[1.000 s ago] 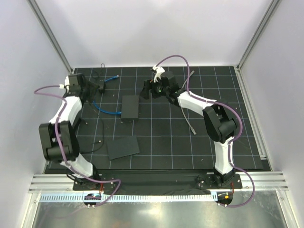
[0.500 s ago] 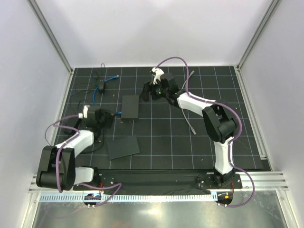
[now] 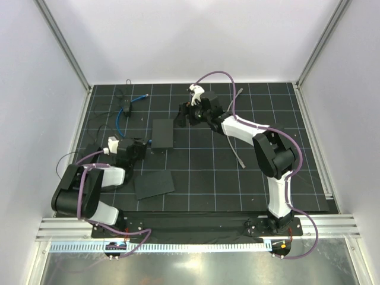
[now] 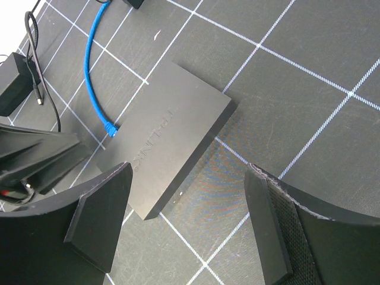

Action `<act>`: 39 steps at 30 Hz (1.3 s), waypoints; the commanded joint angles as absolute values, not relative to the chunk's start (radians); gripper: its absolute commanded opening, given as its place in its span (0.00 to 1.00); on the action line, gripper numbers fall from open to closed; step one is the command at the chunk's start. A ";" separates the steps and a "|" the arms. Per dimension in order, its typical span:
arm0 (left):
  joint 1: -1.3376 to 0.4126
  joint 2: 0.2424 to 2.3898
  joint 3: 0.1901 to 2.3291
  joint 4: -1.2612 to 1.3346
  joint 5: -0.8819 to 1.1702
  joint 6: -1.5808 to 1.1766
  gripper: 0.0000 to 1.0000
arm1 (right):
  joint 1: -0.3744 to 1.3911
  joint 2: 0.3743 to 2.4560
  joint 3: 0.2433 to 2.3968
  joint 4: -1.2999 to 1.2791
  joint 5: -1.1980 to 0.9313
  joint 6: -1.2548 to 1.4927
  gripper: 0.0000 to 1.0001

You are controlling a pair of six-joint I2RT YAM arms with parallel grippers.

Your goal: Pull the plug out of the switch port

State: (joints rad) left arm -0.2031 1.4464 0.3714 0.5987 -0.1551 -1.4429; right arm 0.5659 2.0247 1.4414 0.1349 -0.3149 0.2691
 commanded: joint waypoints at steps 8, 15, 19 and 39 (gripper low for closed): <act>-0.206 1.545 0.354 0.810 -0.215 -1.476 0.45 | 0.572 2.022 1.462 0.170 -0.322 0.264 0.83; -0.201 1.609 0.420 0.743 -0.155 -1.422 0.41 | 0.572 2.029 1.468 0.167 -0.321 0.261 0.82; -0.201 1.623 0.431 0.715 -0.166 -1.391 0.41 | 0.572 2.029 1.470 0.164 -0.321 0.258 0.82; -0.199 1.781 0.377 0.902 -0.158 -1.485 0.31 | 0.572 2.036 1.474 0.161 -0.319 0.252 0.82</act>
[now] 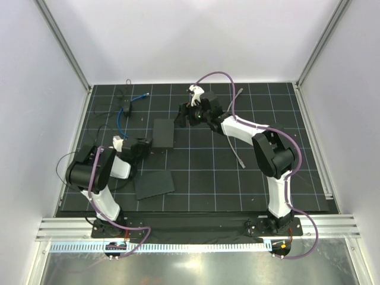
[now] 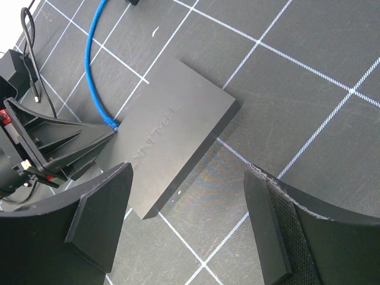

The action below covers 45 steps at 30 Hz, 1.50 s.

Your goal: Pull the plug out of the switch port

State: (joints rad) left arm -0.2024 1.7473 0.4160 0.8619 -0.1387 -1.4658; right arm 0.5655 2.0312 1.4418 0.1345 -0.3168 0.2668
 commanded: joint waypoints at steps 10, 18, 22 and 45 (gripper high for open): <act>-0.195 1.861 0.330 1.041 -0.170 -1.568 0.37 | 0.571 2.040 1.477 0.158 -0.322 0.253 0.82; -0.193 1.943 0.314 1.147 -0.178 -1.615 0.36 | 0.572 2.043 1.482 0.155 -0.328 0.253 0.82; -0.193 1.953 0.313 1.152 -0.184 -1.615 0.33 | 0.572 2.043 1.482 0.153 -0.328 0.252 0.82; -0.193 2.003 0.319 1.170 -0.184 -1.575 0.15 | 0.597 2.048 1.514 0.097 -0.301 0.215 0.82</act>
State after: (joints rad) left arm -0.2001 1.9656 0.3332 1.2789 -0.1574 -1.6398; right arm 0.5713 2.0491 1.4559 0.1143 -0.3157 0.2527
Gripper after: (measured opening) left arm 0.176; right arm 0.821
